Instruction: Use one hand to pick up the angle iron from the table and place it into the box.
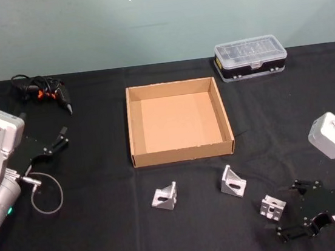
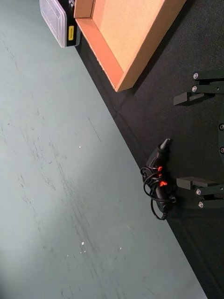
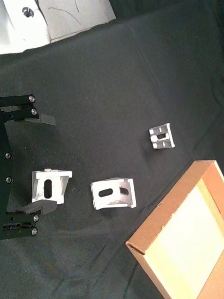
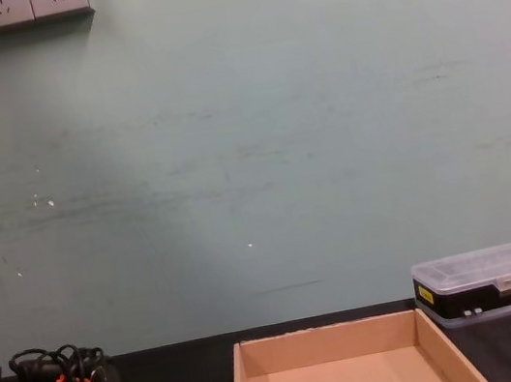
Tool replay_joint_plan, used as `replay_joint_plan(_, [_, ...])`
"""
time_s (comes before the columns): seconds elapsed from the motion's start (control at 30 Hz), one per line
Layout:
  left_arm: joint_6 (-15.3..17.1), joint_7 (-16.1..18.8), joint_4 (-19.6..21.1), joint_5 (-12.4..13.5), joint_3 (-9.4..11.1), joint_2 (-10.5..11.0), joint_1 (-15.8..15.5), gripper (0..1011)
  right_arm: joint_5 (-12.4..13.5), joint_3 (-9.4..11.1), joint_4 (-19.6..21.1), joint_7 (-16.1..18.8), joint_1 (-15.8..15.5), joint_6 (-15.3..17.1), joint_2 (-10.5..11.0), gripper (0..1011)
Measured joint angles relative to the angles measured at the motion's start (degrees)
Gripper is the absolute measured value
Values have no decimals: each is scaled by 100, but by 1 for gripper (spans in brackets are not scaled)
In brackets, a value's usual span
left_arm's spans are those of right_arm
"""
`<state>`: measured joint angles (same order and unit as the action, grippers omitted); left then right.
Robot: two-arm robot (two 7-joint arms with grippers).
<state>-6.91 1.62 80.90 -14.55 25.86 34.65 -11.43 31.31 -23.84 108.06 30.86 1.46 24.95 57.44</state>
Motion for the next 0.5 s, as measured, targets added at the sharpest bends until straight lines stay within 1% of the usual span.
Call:
replay_joint_plan(0.23, [0,0,0,0,0,0,0,1000,-186,-84,-100,-9,81,-5,-111,1000])
replay_joint_plan(0.5, [0,0,0,0,0,0,0,1000,-310,-98,-158,-23,107,-4,-196,1000])
